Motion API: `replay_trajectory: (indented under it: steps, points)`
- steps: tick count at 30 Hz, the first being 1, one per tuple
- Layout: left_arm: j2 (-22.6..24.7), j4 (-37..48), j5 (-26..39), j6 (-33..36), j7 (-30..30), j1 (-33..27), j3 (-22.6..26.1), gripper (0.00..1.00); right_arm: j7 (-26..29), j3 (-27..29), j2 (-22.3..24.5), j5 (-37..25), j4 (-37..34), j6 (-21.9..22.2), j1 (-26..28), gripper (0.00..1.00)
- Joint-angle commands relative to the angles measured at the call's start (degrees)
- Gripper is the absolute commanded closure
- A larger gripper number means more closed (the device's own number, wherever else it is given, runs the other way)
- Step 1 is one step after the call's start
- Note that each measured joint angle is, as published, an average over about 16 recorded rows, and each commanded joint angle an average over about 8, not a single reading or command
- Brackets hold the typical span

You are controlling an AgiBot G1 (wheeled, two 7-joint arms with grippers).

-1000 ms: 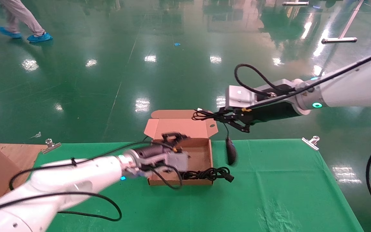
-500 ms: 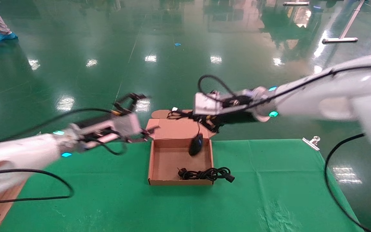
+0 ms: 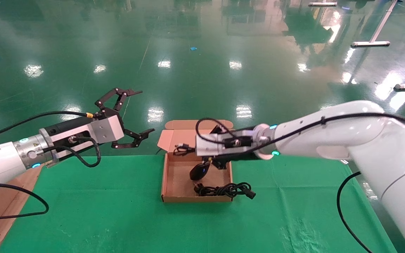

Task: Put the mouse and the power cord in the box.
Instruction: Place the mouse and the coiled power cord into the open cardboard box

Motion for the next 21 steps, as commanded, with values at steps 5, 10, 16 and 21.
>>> replay_trajectory:
  steps: [5, 10, 16, 21]
  points:
    - [-0.4, -0.1, -0.3, 0.3, 0.1, 0.0, -0.1, 0.00, 0.6, -2.6, 0.0, 1.0, 1.5, 1.5, -1.2, 0.00]
    - [-0.2, -0.1, -0.2, 0.1, 0.0, 0.0, -0.1, 0.00, 0.5, -2.2, 0.0, 0.9, 1.3, 1.3, -1.0, 0.00]
    - [-0.1, -0.2, 0.0, 0.0, -0.2, 0.1, -0.1, 0.00, 0.4, -1.6, 0.4, 0.7, 1.1, 0.9, -0.7, 0.00]
    - [-0.8, -2.1, -0.1, 0.8, -2.9, 0.9, -0.8, 0.00, 0.9, -1.0, 1.2, 1.4, 2.0, 0.2, -1.2, 0.00]
